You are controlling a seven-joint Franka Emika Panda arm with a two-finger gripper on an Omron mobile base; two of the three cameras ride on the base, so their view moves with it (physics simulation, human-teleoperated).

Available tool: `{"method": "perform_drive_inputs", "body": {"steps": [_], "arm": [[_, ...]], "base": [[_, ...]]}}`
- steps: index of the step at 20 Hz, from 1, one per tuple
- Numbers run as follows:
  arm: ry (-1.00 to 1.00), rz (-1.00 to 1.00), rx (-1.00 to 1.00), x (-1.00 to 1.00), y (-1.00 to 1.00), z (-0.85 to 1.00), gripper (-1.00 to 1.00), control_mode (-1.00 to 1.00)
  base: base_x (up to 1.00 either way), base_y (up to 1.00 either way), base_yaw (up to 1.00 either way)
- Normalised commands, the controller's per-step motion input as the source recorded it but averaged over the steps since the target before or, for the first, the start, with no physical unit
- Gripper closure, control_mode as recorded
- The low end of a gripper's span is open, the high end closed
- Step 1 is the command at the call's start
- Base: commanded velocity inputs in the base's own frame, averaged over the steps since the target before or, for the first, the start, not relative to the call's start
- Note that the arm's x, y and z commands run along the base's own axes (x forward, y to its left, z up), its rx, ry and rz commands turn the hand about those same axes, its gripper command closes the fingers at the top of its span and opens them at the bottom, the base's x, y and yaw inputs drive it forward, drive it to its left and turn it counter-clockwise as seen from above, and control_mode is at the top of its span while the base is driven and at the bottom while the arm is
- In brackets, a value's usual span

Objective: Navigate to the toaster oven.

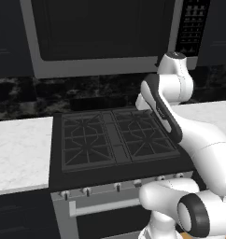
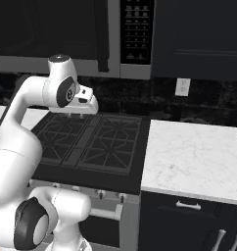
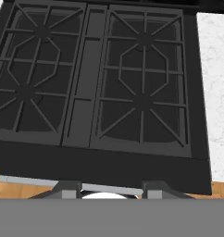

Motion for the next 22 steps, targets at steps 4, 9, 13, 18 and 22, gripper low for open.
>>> {"method": "perform_drive_inputs", "body": {"steps": [4, 9, 13, 18, 22], "arm": [[0.0, 0.0, 0.0, 0.0, 0.0, 0.0, -1.0, 1.0], [0.0, 0.0, 0.0, 0.0, 0.0, 0.0, -1.0, 1.0], [0.0, 0.0, 0.0, 0.0, 0.0, 0.0, -1.0, 1.0], [0.0, 0.0, 0.0, 0.0, 0.0, 0.0, -1.0, 1.0], [0.0, 0.0, 0.0, 0.0, 0.0, 0.0, -1.0, 1.0]], "base": [[0.0, 0.0, 0.0], [-0.14, 0.0, 0.0], [-0.74, -0.1, 0.0], [-0.9, -0.13, 0.0], [-0.8, -0.06, 0.0]]}}
